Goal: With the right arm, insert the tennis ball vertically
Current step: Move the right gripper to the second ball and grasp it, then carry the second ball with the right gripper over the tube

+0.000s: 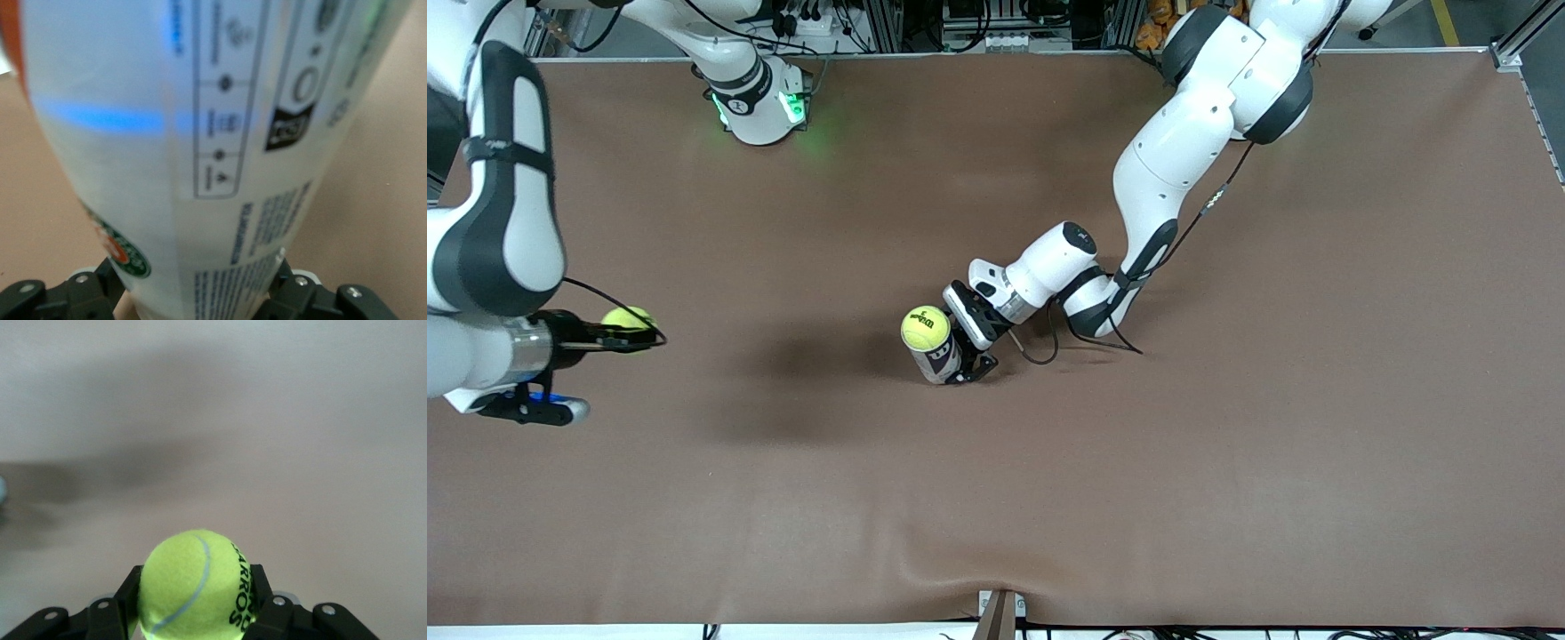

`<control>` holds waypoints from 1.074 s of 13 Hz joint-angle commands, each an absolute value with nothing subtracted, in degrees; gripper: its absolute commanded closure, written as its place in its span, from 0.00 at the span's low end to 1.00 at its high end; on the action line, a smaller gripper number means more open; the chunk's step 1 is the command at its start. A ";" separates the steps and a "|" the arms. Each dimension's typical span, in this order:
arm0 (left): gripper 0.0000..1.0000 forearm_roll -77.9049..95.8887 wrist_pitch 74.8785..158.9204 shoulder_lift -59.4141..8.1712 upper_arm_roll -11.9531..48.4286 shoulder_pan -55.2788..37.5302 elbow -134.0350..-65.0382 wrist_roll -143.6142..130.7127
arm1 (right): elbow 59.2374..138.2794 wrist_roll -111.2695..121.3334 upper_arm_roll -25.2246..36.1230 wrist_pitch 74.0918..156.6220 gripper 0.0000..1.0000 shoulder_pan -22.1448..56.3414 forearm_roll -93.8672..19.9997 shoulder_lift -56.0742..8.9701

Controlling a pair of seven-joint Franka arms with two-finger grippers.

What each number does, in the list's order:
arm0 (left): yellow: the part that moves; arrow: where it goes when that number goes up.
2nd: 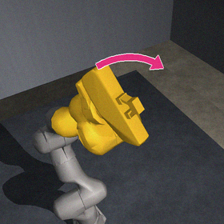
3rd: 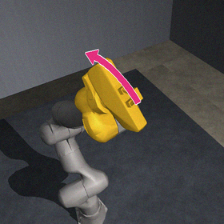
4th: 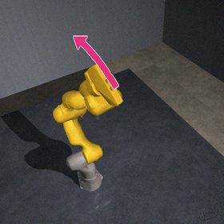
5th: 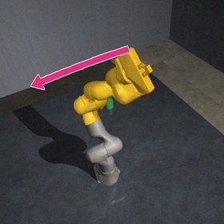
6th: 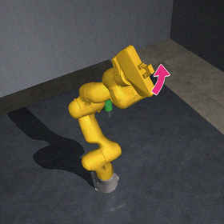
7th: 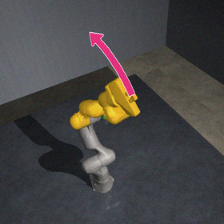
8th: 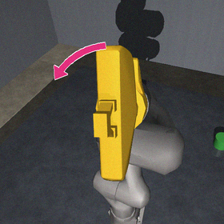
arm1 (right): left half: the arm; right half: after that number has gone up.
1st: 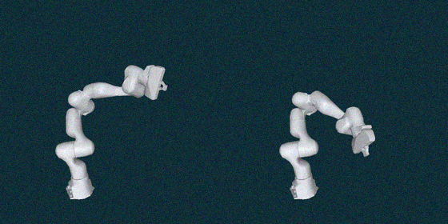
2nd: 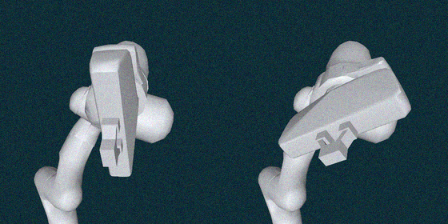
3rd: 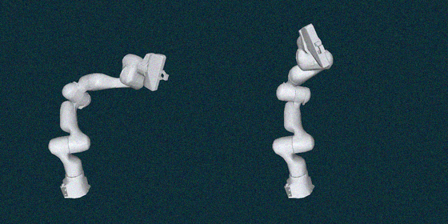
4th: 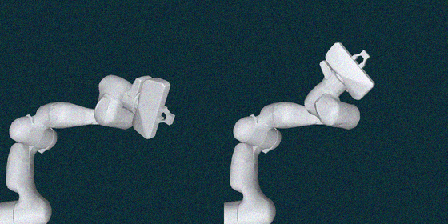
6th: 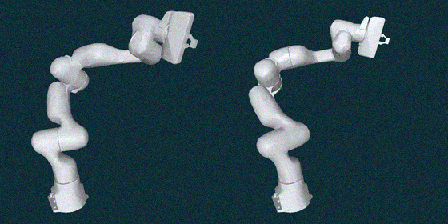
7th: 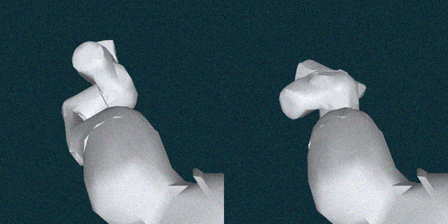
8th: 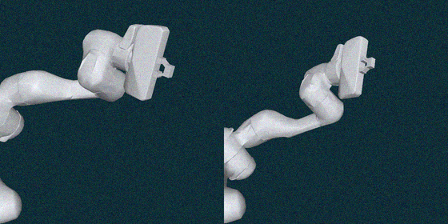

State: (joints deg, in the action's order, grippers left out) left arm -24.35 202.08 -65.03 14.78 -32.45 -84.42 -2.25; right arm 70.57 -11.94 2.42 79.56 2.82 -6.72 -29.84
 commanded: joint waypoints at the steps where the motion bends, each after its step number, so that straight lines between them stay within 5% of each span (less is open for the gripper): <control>1: 0.16 -23.20 202.59 -65.83 14.50 -33.22 -83.76 -2.55 | 67.16 -24.91 2.72 78.84 1.00 7.45 -11.24 -29.53; 14: 0.16 -23.38 202.59 -65.83 14.50 -32.96 -83.85 -2.46 | 66.27 -62.40 3.16 93.95 1.00 31.72 -12.04 -33.39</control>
